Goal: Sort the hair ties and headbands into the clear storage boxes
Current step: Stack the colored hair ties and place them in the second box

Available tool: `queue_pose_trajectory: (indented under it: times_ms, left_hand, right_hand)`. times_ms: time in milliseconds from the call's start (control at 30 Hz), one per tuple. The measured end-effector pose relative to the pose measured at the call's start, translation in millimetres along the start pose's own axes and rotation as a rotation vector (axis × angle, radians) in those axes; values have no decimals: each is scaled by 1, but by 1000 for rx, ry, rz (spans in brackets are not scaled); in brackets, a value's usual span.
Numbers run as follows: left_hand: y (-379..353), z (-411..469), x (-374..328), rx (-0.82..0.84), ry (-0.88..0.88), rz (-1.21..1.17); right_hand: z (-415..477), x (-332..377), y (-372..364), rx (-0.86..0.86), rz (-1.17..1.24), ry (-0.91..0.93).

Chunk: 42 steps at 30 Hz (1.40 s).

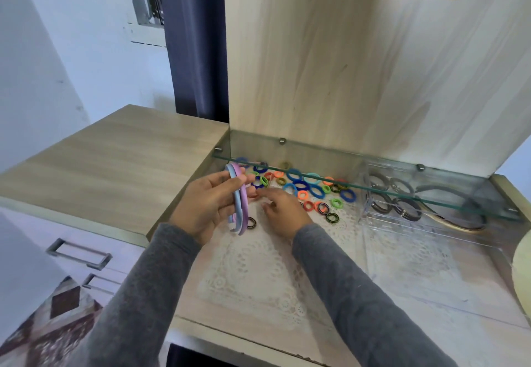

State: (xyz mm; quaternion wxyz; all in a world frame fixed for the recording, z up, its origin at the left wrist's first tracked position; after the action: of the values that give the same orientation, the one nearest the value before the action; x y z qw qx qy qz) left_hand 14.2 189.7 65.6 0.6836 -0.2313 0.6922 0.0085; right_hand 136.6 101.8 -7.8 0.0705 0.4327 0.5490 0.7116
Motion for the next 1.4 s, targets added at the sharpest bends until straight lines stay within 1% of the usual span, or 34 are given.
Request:
queue_pose_trajectory:
  times_ms: [67,267,567,667,833,900,1000,1067,1133,1233,1333,1400]
  left_hand:
    - [8,-3,-3,-9,-10,1]
    - [26,-9,-8,-36,-22,27]
    - [38,-12,-10,-56,-26,22]
    - [39,-11,-8,-66,-30,17]
    - [34,-8,-6,-68,-41,-13]
    - [33,-6,-5,-78,-46,-34]
    - [30,-5,-5,-109,-78,-57]
    - [28,-5,-4,-144,-93,-81]
    - [21,-6,-1,-153,-94,-95]
    - [9,-6,2,-136,-90,-121]
    - [-2,-3,6,-107,-78,-137]
    - [-7,-1,9,-103,-67,-147]
  right_hand:
    - [11,7,-14,29,-104,27]
    - [22,30,-22,-28,-297,120]
    - [25,50,-29,-22,-357,215]
    - [18,47,-17,-85,-247,209]
    - [-4,49,9,-223,6,285]
    - [-16,49,22,-256,88,288]
    - [-35,53,41,-295,214,269]
    - [-45,50,53,-324,349,224]
    - [-54,46,58,-323,506,167]
    - [-63,47,63,-299,729,143]
    - [-72,52,67,-261,843,144]
    - [-78,51,68,-245,869,143]
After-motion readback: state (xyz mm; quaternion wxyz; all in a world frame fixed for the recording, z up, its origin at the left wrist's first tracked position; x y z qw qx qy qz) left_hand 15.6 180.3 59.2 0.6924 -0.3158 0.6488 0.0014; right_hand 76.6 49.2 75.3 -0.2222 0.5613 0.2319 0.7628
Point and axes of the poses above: each hand's wrist, its own z-axis towards the middle knuckle, its own y-axis out of the back of the hand, x = y × z, the point moved 9 cm from there along z, towards the middle knuckle, and after that the axes turned 6 degrees about x, right-handed, at the moved point
